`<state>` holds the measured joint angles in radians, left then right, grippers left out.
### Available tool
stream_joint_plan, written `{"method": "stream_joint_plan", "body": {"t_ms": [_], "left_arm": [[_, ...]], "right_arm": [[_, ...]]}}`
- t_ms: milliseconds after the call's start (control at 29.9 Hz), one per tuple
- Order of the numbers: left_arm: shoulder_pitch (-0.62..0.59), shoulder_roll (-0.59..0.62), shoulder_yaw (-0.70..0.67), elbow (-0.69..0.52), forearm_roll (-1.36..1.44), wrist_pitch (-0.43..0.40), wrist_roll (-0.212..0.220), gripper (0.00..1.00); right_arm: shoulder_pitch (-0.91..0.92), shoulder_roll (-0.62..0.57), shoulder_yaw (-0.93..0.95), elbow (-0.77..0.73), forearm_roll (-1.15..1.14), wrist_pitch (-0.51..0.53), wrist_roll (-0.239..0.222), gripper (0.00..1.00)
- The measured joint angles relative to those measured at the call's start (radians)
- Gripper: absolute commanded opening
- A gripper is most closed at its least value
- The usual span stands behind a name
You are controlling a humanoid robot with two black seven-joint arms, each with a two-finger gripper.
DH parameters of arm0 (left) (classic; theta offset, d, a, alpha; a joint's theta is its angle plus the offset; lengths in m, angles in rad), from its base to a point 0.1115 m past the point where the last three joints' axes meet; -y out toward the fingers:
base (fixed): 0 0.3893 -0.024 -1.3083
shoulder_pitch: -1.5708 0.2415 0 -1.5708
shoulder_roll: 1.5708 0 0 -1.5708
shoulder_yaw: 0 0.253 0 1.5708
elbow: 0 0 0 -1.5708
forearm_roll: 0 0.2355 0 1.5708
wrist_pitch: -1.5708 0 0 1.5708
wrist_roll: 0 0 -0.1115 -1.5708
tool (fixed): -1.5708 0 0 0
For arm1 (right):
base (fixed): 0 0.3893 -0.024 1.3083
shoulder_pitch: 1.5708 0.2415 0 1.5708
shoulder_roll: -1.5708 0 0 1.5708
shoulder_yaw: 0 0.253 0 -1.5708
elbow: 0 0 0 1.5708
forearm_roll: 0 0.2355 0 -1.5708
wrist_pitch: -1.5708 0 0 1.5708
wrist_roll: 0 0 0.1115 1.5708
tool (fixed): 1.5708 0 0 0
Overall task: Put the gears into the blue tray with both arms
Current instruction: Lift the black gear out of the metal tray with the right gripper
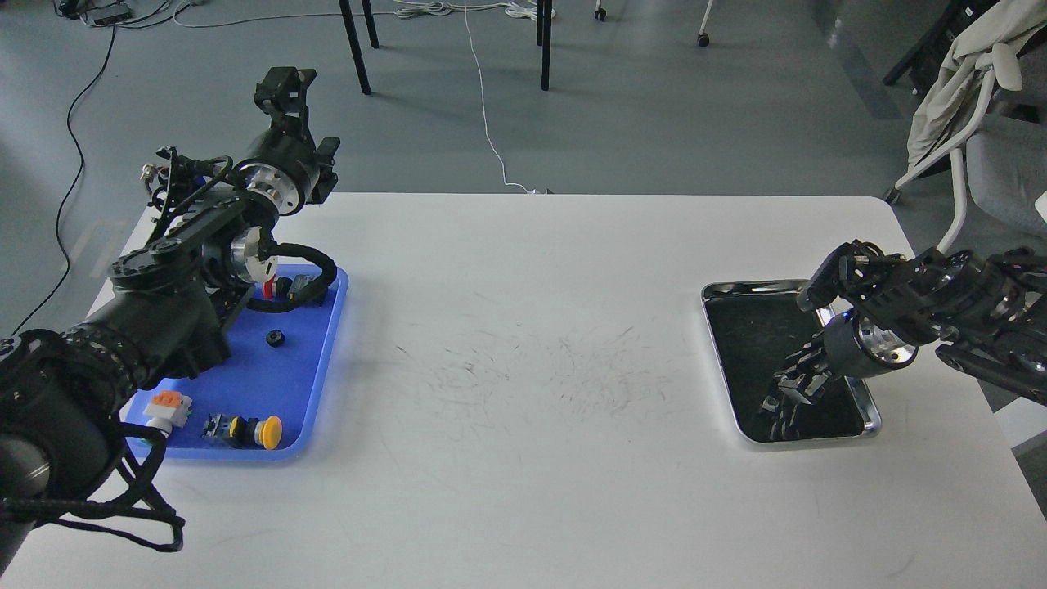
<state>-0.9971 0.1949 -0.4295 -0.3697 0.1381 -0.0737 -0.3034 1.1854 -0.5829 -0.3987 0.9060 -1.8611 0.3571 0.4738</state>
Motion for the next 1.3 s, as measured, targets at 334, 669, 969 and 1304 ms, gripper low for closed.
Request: {"method": "stream_joint_plan", "body": {"t_ms": [334, 669, 969, 1304], "left_arm": [[0.0, 0.001, 0.001, 0.0, 0.001, 0.0, 0.001, 0.97], [0.0, 0.001, 0.003, 0.0, 0.002, 0.0, 0.003, 0.97], [-0.002, 0.024, 0.003, 0.0, 0.001, -0.003, 0.003, 0.97], [-0.002, 0.094, 0.003, -0.012, 0.0, -0.013, 0.003, 0.97]], "right_arm": [[0.005, 0.0, -0.022, 0.003, -0.001, 0.0, 0.003, 0.01], [0.099, 0.001, -0.016, 0.0, -0.002, -0.005, 0.004, 0.01], [0.183, 0.06, 0.004, -0.023, 0.0, -0.064, -0.007, 0.01], [0.207, 0.23, 0.124, -0.148, 0.0, -0.247, -0.036, 0.01]]}}
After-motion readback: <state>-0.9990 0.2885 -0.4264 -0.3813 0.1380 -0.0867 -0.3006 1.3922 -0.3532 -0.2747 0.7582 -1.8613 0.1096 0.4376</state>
